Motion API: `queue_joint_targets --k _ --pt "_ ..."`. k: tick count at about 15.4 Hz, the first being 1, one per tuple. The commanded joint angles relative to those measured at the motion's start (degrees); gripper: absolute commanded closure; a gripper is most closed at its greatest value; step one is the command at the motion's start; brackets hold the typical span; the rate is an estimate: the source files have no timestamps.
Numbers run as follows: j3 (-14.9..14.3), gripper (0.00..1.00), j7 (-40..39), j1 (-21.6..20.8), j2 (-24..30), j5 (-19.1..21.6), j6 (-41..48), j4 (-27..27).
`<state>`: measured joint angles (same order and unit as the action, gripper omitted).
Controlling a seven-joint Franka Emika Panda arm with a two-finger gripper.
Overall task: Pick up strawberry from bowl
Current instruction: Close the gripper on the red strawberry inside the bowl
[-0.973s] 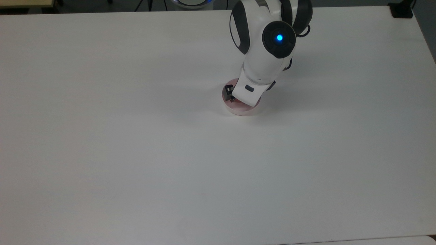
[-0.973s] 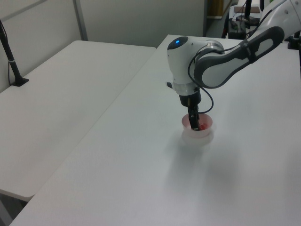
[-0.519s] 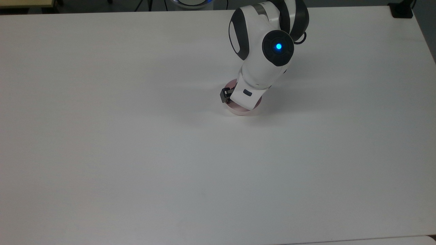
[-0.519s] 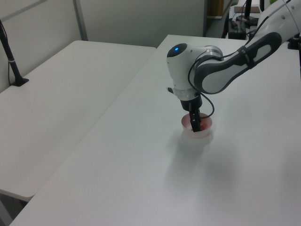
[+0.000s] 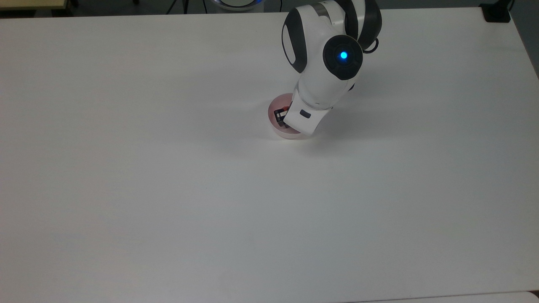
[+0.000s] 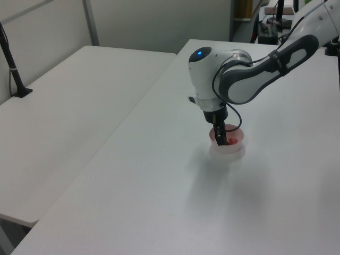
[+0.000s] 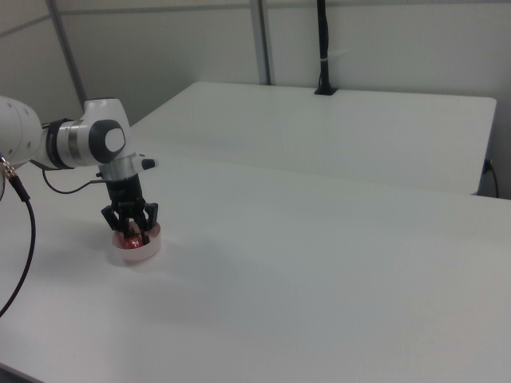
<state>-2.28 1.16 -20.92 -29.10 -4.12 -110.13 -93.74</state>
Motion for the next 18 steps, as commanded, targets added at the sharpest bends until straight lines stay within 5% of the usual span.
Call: queue_joint_targets --k 1,12,14,18 --pt "-0.44 0.55 -1.17 -0.09 1.86 -0.01 -1.14 -1.36" --pt "-0.44 0.62 -1.16 0.09 3.7 0.96 0.18 -1.18" --pt "-0.44 0.0 -2.13 0.09 3.62 0.79 0.44 -1.53" --pt "-0.53 0.0 -12.92 0.09 3.62 0.34 4.12 -1.54"
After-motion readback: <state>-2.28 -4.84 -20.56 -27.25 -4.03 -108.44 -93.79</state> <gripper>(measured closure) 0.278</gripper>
